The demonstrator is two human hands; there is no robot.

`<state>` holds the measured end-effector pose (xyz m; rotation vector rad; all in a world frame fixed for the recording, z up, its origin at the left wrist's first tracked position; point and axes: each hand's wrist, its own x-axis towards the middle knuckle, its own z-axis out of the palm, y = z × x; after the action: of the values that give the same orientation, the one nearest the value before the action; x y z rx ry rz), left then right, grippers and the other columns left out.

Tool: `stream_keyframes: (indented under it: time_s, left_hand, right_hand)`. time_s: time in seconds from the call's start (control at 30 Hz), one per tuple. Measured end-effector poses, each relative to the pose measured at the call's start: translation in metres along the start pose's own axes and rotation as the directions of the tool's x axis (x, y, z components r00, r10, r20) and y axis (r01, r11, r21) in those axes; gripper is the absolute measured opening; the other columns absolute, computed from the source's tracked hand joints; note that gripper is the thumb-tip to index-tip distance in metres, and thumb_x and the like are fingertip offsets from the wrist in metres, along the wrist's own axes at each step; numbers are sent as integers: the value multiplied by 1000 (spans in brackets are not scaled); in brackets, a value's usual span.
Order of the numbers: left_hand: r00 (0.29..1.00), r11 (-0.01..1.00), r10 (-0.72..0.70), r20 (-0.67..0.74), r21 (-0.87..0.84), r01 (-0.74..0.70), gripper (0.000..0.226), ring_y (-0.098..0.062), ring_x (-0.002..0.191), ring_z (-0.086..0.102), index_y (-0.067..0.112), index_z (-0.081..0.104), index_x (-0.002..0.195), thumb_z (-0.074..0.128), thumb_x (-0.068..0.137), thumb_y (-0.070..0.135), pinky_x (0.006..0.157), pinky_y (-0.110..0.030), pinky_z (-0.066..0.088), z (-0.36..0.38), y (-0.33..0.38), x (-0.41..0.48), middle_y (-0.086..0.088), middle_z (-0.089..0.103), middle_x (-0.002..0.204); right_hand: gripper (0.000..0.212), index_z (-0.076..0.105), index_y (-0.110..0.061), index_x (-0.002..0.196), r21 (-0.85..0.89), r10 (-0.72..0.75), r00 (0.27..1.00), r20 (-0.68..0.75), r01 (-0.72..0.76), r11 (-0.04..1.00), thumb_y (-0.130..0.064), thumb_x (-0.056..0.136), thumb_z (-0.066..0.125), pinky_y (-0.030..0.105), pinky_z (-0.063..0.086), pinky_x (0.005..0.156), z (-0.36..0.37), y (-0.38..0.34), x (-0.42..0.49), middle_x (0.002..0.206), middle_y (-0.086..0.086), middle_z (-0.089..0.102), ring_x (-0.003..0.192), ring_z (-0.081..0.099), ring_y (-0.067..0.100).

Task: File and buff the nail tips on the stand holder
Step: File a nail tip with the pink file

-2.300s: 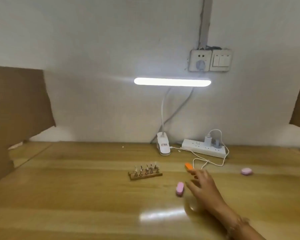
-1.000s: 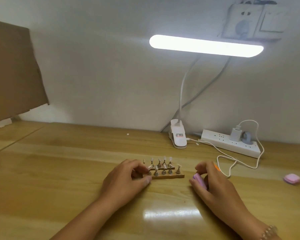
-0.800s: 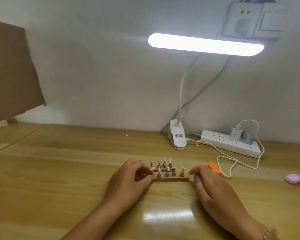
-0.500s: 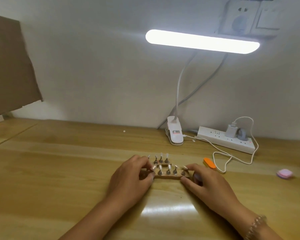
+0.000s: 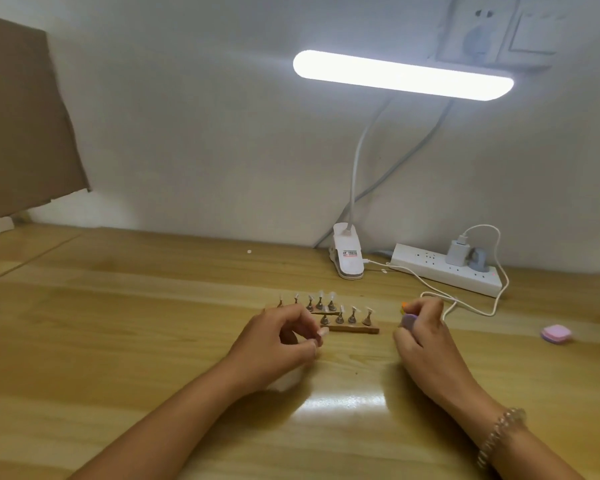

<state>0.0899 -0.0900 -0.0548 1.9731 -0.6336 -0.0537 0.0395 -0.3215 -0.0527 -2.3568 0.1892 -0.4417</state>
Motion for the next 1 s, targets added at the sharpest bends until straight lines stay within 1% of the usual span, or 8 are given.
stream_keyframes:
  time_s: [0.1,0.17,0.27,0.37,0.5,0.67,0.87,1.0]
  left_hand:
    - [999,999,41,22,7,-42,32,4,56,50,34,68,79,67,86,3,59,-11,40,1,2,-1,14,75,87]
    - [998,998,53,25,13,-53,32,2,59,50,36,68,80,66,88,5,61,-14,42,3,3,-3,21,74,92]
    - [997,997,58,43,42,-60,20,-1,59,49,33,70,84,67,91,15,65,-22,44,8,1,-5,21,73,94]
    - [990,990,111,86,77,-117,14,1,63,53,37,70,87,66,92,25,65,-21,44,14,1,-8,23,70,88]
    - [987,978,142,79,142,-152,13,3,66,55,37,68,89,64,96,27,64,-18,40,18,4,-10,21,66,81]
    - [991,975,131,23,175,-133,11,1,67,56,34,66,92,60,98,27,63,-22,40,21,5,-11,17,65,83]
    - [991,976,128,49,169,-134,11,2,60,55,37,64,90,62,97,28,59,-21,37,20,2,-10,21,64,82]
    - [988,979,134,73,148,-144,12,-3,65,59,33,70,93,62,96,24,61,-28,43,19,0,-9,18,68,85]
  right_hand:
    - [31,43,-16,119,25,-106,994,2,106,994,1,94,48,25,41,90,-5,-10,-11,115,-2,52,111,53,14]
    - [38,48,-18,128,18,-228,973,-18,228,973,-3,94,57,28,49,86,-3,-20,-20,111,-5,61,99,61,13]
    - [37,59,-23,118,24,-287,957,-35,288,957,-4,87,68,35,54,72,5,-27,-35,97,-15,69,78,66,12]
    - [36,69,-30,114,-1,-325,943,-71,325,946,-9,85,72,29,54,68,10,-27,-43,92,-22,70,75,65,2]
    - [43,63,-29,130,-138,-429,903,-11,423,896,-18,89,70,24,47,76,14,-27,-47,110,-12,71,86,59,10]
    - [41,61,-30,131,-32,-427,904,31,428,903,-16,93,65,13,42,76,11,-22,-45,108,-19,66,92,56,4]
    - [39,59,-32,116,252,-303,950,73,276,927,-20,83,75,34,52,66,10,-21,-37,90,-15,68,70,58,18]
    - [35,60,-33,109,147,-366,926,94,351,925,-32,79,77,27,50,64,10,-23,-41,84,-15,66,76,58,14]
